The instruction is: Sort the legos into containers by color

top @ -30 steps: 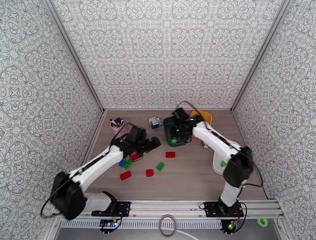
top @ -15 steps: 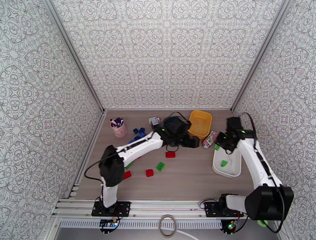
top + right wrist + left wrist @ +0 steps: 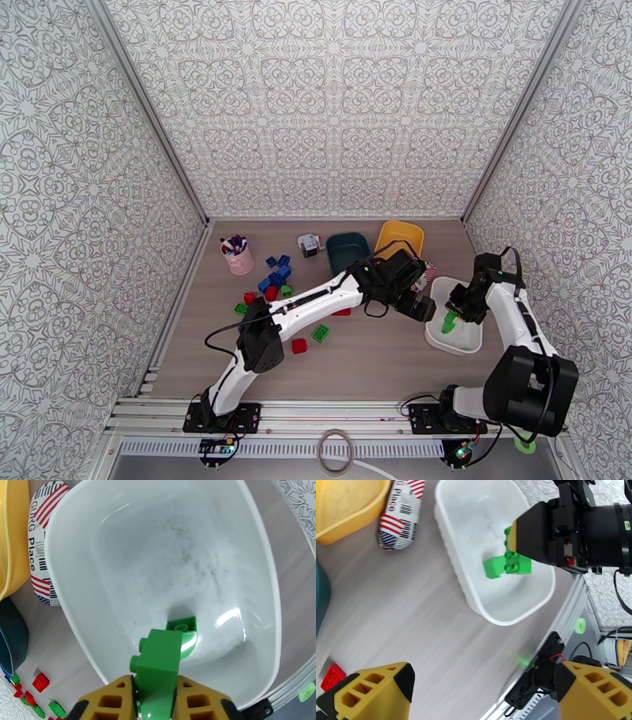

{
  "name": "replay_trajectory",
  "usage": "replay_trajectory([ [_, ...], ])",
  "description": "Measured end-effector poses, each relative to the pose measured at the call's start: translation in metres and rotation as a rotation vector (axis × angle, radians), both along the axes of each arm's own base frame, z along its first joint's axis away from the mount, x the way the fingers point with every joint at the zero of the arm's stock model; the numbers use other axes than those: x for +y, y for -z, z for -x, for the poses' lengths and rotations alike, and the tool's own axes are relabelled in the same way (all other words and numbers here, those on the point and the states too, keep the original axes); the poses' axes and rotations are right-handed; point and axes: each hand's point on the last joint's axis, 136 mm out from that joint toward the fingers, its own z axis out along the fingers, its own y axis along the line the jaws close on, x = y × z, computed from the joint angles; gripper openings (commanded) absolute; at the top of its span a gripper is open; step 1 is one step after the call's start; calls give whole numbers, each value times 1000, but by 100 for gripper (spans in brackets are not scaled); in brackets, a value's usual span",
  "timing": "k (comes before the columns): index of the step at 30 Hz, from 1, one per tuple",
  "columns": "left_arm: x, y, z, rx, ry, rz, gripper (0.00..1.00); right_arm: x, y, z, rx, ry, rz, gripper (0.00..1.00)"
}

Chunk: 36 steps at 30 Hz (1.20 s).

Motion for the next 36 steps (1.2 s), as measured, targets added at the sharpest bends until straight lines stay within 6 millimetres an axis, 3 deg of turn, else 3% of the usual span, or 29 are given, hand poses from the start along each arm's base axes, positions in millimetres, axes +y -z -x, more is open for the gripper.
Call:
replay_trajectory([
  [7,29,17,-6,-11,-56,-71,99,2,4,-3,0,-21,-11,53],
  [14,76,-1,-26,-49,-188,-39,99,3,2,-4,-6,-30,-14,55],
  [18,116,-11,-44,-45,-315,2,99,18,-11,-9,-46,-81,-17,56],
  [22,163,-1,-61,-14,-465,-2,99,60,-30,-24,-105,-225,-21,56],
  [27,222,14,-70,25,-645,-33,99,139,-37,-22,-119,-461,-38,61],
  [32,264,21,-62,37,-735,-55,97,214,-22,-7,-70,-658,-63,61],
  [36,276,33,-41,55,-714,-108,96,244,-5,4,-21,-724,-70,61],
])
